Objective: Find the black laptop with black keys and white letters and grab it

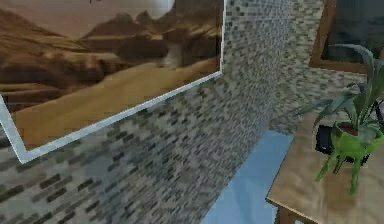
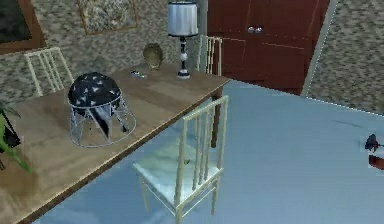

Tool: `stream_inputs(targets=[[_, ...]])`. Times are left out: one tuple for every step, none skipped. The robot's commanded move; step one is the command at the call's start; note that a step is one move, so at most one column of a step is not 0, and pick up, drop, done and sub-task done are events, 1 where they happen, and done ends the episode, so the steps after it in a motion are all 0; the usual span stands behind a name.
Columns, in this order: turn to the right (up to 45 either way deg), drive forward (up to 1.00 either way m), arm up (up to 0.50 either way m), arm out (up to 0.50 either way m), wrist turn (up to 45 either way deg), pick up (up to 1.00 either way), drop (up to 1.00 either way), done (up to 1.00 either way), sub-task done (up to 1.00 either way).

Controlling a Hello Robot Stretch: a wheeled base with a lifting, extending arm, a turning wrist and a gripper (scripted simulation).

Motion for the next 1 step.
stream_inputs(targets=[[45.0,0.00,0.00,0.00,0.0,0.00,0.00,0.00,0.00]])
